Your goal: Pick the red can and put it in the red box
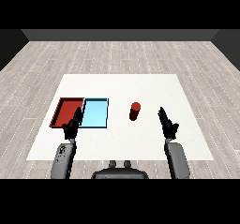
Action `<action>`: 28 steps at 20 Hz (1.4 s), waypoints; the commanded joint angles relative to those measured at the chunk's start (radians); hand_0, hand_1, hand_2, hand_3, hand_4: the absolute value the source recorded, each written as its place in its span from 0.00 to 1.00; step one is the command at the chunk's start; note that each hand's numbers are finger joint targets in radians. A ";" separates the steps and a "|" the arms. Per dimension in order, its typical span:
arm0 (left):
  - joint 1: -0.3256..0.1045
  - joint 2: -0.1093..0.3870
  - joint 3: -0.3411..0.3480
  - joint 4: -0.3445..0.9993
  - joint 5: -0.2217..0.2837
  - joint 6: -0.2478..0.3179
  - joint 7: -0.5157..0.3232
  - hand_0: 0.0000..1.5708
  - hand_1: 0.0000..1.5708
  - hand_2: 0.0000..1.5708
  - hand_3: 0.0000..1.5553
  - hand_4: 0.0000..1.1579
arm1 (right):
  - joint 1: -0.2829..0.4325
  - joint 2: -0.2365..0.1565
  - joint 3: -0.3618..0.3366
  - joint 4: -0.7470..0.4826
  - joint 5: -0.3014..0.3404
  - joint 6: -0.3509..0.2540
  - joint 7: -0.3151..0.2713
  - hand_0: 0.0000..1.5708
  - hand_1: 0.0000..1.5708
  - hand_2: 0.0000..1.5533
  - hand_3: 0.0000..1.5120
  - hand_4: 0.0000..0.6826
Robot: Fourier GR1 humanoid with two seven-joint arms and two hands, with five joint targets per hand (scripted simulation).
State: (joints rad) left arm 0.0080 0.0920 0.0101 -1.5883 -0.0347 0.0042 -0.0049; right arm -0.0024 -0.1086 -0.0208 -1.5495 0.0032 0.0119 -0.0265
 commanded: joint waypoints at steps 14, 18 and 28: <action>0.047 -0.036 0.055 -0.029 0.078 -0.082 -0.442 0.00 0.00 0.00 0.00 0.00 | -0.052 -0.117 -0.203 0.156 -0.197 0.302 -0.397 0.00 0.00 0.00 0.00 0.00; 0.024 -0.031 0.064 -0.020 0.088 -0.095 -0.450 0.00 0.00 0.00 0.00 0.00 | -0.087 -0.153 -0.239 0.111 -0.251 0.319 -0.291 0.00 0.00 0.00 0.00 0.00; -0.001 -0.028 0.078 0.016 0.103 -0.110 -0.465 0.00 0.00 0.00 0.00 0.00 | -0.071 -0.133 -0.241 0.146 -0.217 0.347 -0.343 0.00 0.00 0.00 0.00 0.00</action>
State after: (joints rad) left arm 0.0114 0.0691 0.0889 -1.5585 0.0616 -0.1084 -0.4812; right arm -0.0571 -0.2373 -0.2519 -1.4452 -0.2177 0.3387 -0.3510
